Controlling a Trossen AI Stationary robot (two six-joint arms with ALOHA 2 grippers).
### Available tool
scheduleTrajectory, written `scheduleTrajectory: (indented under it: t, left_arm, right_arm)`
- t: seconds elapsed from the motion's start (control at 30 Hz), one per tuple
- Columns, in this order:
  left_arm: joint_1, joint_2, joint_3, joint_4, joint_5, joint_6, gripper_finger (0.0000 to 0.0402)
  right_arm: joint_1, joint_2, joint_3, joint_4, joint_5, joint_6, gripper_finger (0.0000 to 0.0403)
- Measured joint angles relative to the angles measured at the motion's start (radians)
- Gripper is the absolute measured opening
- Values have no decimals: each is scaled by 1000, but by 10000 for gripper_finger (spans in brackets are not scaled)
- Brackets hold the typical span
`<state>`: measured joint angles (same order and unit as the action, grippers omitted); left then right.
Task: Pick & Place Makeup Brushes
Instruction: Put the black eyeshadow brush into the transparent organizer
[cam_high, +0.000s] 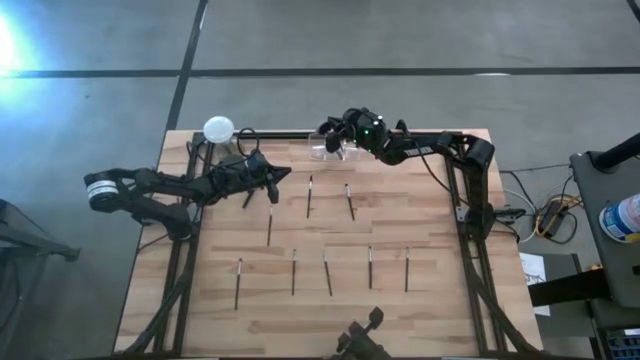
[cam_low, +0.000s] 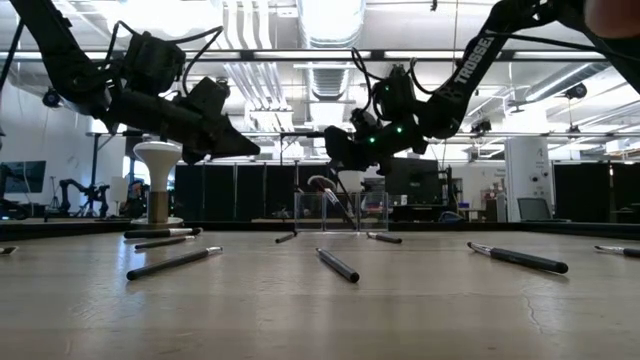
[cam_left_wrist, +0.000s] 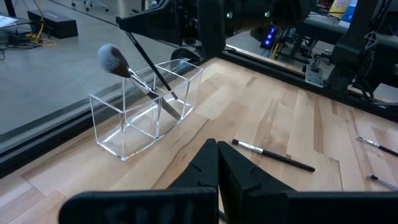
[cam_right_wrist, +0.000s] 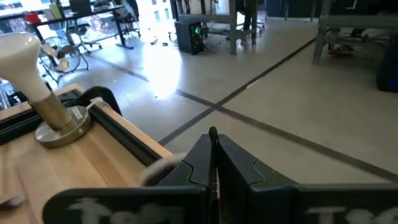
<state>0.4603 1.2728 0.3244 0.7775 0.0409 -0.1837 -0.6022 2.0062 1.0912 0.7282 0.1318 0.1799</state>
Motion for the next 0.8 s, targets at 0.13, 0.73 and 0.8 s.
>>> scheduleTrajectory:
  t: [0.13, 0.73, 0.8]
  left_arm:
    - [0, 0, 0, 0, 0, 0, 0]
    - [0, 0, 0, 0, 0, -10, 0]
    - [0, 0, 0, -1, 0, -10, 0]
  right_arm:
    - [0, -4, 0, -34, 0, 0, 29]
    - [61, -302, -120, -404, -2, -84, 34]
    - [89, -357, -193, -371, -1, -86, 15]
